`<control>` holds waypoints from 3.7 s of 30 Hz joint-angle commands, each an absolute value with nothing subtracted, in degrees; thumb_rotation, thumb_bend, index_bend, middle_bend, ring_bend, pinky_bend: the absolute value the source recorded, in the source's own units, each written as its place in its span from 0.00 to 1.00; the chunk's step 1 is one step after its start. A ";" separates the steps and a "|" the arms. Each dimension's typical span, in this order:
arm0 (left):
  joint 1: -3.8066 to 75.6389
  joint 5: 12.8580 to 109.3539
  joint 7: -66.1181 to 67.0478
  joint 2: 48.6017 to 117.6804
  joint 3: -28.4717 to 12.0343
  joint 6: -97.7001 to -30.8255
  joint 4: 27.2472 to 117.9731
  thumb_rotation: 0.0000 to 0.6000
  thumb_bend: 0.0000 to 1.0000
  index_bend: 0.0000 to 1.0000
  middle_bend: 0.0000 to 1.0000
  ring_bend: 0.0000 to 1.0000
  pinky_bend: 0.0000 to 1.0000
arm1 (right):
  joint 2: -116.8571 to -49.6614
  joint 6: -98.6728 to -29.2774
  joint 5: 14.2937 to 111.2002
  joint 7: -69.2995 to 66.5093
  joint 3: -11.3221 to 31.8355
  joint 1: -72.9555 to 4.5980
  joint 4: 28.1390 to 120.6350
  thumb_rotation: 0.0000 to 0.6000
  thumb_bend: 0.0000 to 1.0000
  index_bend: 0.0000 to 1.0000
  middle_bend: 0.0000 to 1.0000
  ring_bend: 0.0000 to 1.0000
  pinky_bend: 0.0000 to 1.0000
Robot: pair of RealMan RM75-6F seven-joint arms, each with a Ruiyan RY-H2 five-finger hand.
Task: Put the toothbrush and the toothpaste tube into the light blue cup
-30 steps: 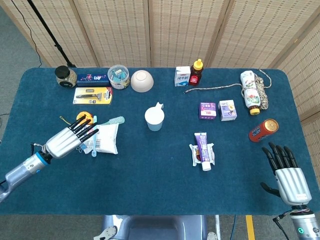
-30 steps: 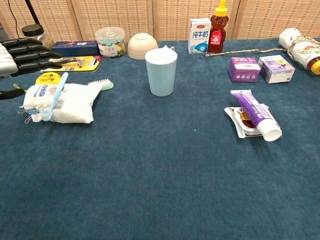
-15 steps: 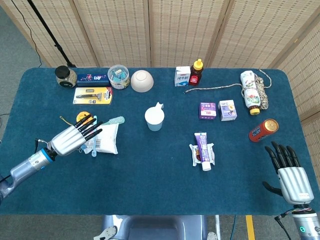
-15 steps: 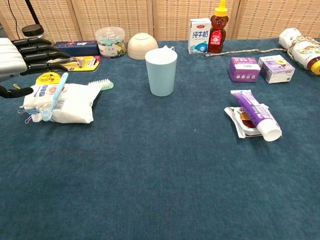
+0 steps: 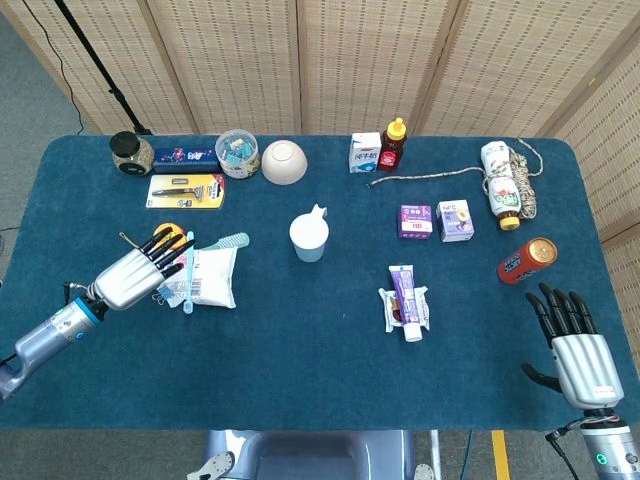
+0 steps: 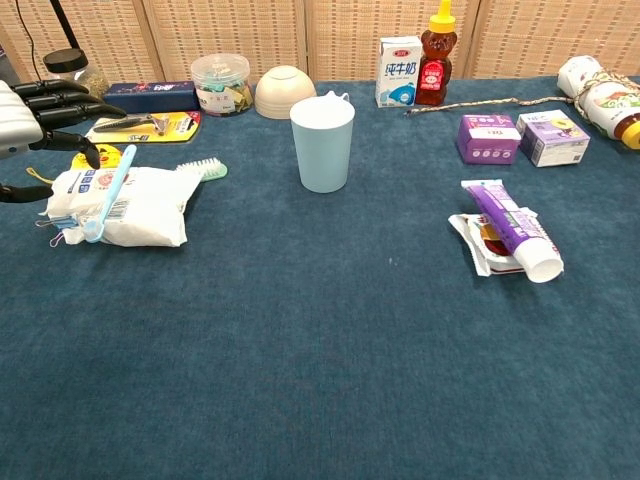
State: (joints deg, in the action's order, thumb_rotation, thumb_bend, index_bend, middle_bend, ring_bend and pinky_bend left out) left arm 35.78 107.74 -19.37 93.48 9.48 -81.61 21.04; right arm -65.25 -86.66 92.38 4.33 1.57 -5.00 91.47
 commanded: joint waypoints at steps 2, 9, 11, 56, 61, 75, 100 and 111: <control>36.04 106.89 -20.42 94.25 9.62 -80.72 20.26 1.00 0.29 0.35 0.00 0.00 0.00 | -65.49 -86.26 92.12 4.77 1.52 -5.08 91.48 1.00 0.00 0.00 0.00 0.00 0.00; 37.41 105.57 -20.34 95.64 9.18 -79.77 19.77 1.00 0.29 0.36 0.00 0.00 0.00 | -65.66 -86.13 92.09 5.18 1.50 -5.14 91.57 1.00 0.00 0.00 0.00 0.00 0.00; 37.67 105.48 -20.18 95.87 9.28 -79.49 19.80 1.00 0.29 0.36 0.00 0.00 0.00 | -65.67 -86.09 92.00 5.19 1.53 -5.15 91.54 1.00 0.00 0.00 0.00 0.00 0.00; 39.46 103.03 -13.71 99.60 10.19 -76.27 20.87 1.00 0.39 0.59 0.00 0.00 0.00 | -65.60 -85.88 91.63 4.18 1.63 -5.30 91.18 1.00 0.00 0.00 0.00 0.00 0.00; 39.46 102.54 -13.77 98.94 9.67 -77.80 21.23 1.00 0.39 0.60 0.00 0.00 0.00 | -65.56 -85.81 91.70 4.13 1.54 -5.32 91.30 1.00 0.00 0.00 0.00 0.00 0.00; 40.96 97.40 -20.94 91.76 2.82 -84.30 39.09 1.00 0.39 0.61 0.00 0.00 0.00 | -65.40 -85.47 91.62 3.74 1.50 -5.46 91.41 1.00 0.00 0.00 0.00 0.00 0.00; 53.02 71.42 -27.40 79.12 -15.00 -51.56 83.55 1.00 0.39 0.58 0.00 0.00 0.00 | -66.34 -84.17 88.71 4.07 2.99 -6.31 89.08 1.00 0.00 0.00 0.00 0.00 0.00; 58.40 65.47 -22.91 84.51 -19.21 -45.84 80.40 1.00 0.39 0.58 0.00 0.00 0.00 | -66.42 -83.92 87.82 3.53 3.27 -6.31 88.67 1.00 0.00 0.00 0.00 0.00 0.00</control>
State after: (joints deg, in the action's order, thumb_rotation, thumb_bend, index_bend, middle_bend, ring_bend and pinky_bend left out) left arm 57.59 66.55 -23.26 83.54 -18.44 -46.70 81.13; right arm -66.40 -83.99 87.89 3.58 3.24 -6.27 88.73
